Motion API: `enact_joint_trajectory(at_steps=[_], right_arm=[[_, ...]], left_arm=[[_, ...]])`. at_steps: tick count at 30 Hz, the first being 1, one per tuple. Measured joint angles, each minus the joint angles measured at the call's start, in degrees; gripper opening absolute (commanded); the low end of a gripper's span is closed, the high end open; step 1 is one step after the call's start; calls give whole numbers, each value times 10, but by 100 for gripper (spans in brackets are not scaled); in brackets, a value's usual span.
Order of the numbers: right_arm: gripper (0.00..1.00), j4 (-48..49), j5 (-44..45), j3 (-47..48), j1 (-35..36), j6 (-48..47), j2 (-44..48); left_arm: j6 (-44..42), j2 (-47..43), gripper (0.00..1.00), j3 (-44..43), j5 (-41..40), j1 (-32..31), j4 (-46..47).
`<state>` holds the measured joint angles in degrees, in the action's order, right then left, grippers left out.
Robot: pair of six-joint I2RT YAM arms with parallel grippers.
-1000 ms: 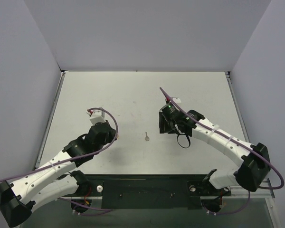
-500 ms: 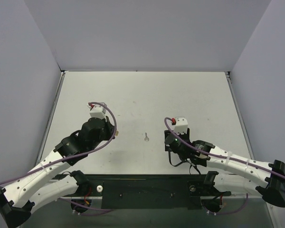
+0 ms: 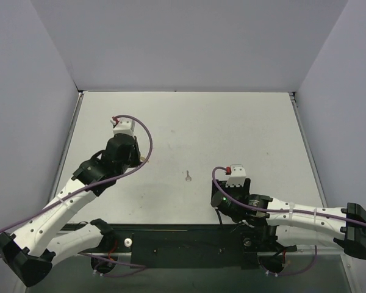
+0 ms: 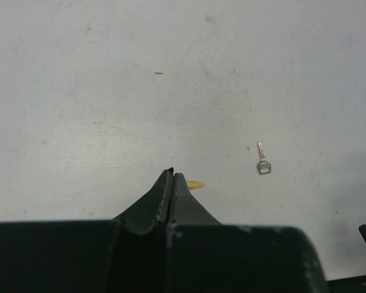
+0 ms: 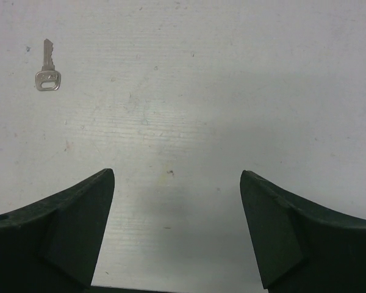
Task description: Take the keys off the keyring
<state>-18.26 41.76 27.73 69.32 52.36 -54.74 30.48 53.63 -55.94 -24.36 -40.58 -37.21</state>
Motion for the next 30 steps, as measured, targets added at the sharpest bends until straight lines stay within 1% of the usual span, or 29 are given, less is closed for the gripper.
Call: enact_joint_trajectory(at_steps=[3, 7, 11, 14, 17, 18, 21, 22, 23, 24, 25, 26, 28, 30], right_arm=[[86, 4, 6, -1, 2, 5, -2], [88, 11, 9, -1, 2, 5, -24], [89, 14, 8, 0, 2, 2, -59], [89, 16, 6, 6, 2, -1, -75], [90, 21, 3, 8, 2, -3, -78], [90, 23, 3, 8, 2, -3, -78], [90, 26, 2, 8, 2, -3, -78], [90, 27, 2, 8, 2, -3, -78], [90, 27, 2, 8, 2, -3, -78], [91, 27, 2, 8, 2, -3, -78], [91, 27, 1, 8, 2, -3, -78], [91, 28, 1, 8, 2, -3, -77], [92, 28, -1, 8, 2, -3, -75], [93, 29, -2, 8, 2, -3, -70]], left_arm=[[-18, 29, 0, -22, 17, 48, -5], [-39, 58, 0, -40, 53, 125, -23], [-53, 93, 0, -53, 72, 183, -47], [-59, 102, 0, -53, 87, 203, -60], [-63, 100, 1, -53, 100, 206, -61], [-64, 100, 4, -53, 104, 206, -61], [-68, 100, 19, -52, 117, 211, -58], [-68, 100, 33, -52, 119, 213, -57], [-68, 102, 42, -52, 123, 215, -57], [-70, 103, 59, -52, 125, 216, -57], [-67, 106, 64, -52, 127, 216, -55], [-71, 110, 74, -52, 128, 217, -54], [-67, 121, 80, -52, 129, 218, -53], [-66, 132, 81, -57, 129, 219, -55]])
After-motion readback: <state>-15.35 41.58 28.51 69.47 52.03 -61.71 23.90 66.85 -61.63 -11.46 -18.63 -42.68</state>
